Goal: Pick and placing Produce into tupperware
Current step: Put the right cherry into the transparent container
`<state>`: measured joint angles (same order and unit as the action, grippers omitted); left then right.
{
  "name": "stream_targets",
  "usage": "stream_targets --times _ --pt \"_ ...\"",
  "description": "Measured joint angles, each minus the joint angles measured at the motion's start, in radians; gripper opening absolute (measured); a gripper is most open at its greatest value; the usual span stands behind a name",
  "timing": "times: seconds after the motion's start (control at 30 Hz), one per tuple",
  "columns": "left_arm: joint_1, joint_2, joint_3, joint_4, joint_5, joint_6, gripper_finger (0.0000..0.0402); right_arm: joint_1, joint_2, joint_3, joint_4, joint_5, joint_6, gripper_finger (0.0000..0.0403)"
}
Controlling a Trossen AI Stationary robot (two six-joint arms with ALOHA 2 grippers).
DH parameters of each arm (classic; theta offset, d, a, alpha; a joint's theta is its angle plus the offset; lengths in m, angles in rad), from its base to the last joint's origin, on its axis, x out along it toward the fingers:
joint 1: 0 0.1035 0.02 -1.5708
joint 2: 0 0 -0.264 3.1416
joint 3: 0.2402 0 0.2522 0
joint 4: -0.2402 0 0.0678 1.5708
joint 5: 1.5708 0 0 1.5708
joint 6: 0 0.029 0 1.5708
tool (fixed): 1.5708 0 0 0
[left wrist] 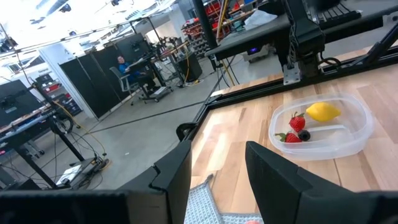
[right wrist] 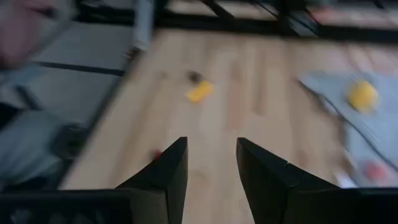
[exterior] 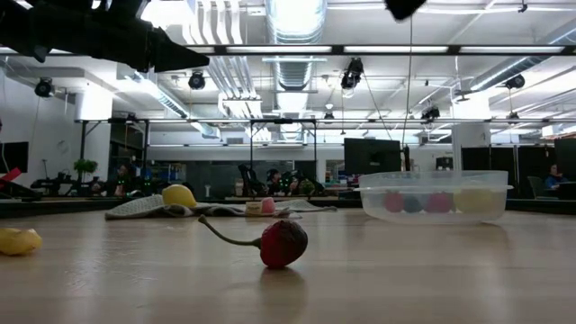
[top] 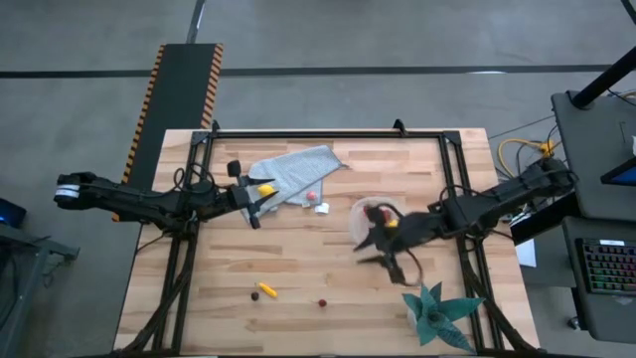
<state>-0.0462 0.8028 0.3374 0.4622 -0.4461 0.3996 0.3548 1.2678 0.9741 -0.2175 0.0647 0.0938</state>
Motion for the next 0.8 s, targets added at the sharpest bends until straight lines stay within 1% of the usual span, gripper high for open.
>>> stream_targets --times 0.2,0.37,0.47,0.53,0.6,0.7,0.8 --pt "0.000 0.000 0.000 0.000 0.000 0.000 0.0137 0.093 0.000 0.000 0.138 0.016 -0.053 0.0124" --pt "0.000 0.000 0.000 0.000 0.000 0.000 0.0137 0.121 0.026 0.000 0.230 0.019 -0.044 0.0119" --pt "0.000 0.000 0.000 0.000 0.000 0.000 0.0137 0.122 0.070 0.004 0.279 0.019 -0.044 0.0125" --pt "0.000 0.000 0.000 0.000 0.000 0.000 0.0137 0.121 0.115 0.029 0.263 0.015 -0.051 0.0135" --pt "0.000 0.000 0.000 0.001 0.000 0.000 0.0137 0.121 0.160 0.065 0.208 0.015 -0.074 0.0149" --pt "0.000 0.000 0.000 0.000 0.000 0.000 0.0137 0.121 0.237 0.159 0.091 0.015 -0.083 0.0177" --pt "0.000 0.000 0.000 0.000 0.000 0.000 0.0137 0.119 0.320 0.280 -0.052 0.023 -0.050 0.0208"
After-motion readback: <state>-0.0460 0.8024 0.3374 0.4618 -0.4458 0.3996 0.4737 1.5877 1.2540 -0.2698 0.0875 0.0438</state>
